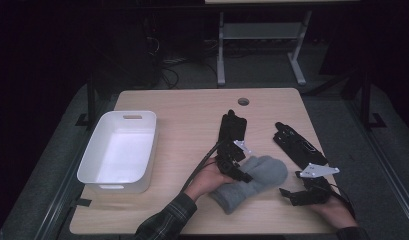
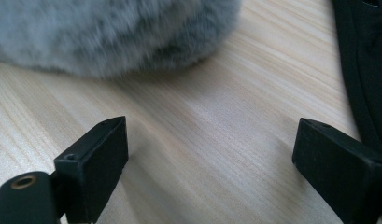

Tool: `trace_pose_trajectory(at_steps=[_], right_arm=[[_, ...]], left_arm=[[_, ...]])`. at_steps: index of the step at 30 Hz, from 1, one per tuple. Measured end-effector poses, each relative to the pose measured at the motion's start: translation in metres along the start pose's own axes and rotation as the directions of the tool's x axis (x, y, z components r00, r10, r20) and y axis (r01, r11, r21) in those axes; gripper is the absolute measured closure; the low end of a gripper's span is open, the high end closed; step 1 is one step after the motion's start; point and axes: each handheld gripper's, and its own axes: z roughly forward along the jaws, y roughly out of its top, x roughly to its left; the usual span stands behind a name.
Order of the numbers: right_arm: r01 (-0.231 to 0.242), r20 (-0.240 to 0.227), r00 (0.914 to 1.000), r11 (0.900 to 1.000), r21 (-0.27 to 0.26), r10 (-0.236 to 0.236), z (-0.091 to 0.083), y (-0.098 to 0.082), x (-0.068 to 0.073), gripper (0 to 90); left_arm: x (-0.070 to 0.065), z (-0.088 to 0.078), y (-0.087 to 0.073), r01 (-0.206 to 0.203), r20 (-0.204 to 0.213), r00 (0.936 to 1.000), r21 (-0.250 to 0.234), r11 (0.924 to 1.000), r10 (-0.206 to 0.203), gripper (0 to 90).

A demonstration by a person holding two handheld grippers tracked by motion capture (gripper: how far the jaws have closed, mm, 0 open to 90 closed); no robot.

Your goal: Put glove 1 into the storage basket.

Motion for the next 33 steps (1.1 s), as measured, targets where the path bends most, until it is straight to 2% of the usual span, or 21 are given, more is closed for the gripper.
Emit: trace_pose_trajectory(at_steps=[6, 17, 24, 28, 33], right_arm=[[0.0, 0.0, 1.0, 1.0, 0.0, 0.0, 0.0, 0.0, 0.0, 10.3], [-0.001, 0.001, 1.0, 1.0, 0.001, 0.001, 0.0, 0.0, 0.0, 10.3], [0.0, -0.004, 1.0, 1.0, 0.004, 0.0, 0.0, 0.0, 0.001, 8.4], [-0.007, -0.004, 1.0, 1.0, 0.014, 0.007, 0.001, 0.001, 0.001, 4.2], [0.002, -0.006, 1.0, 1.0, 0.015, -0.002, 0.002, 0.001, 0.001, 3.9]], left_arm=[[0.002, -0.025, 0.003, 0.007, -0.022, 0.9997, -0.049, 0.9988, -0.008, 68.1], [0.012, -0.079, -0.002, 0.035, -0.07, 0.9967, -0.089, 0.9954, -0.041, 67.8], [0.017, -0.117, -0.007, 0.06, -0.115, 0.9905, -0.127, 0.99, -0.075, 67.7], [0.022, -0.141, -0.013, 0.068, -0.141, 0.9862, -0.142, 0.9876, -0.088, 67.8], [0.026, -0.171, -0.022, 0.091, -0.174, 0.9775, -0.164, 0.9823, -0.119, 67.8]])
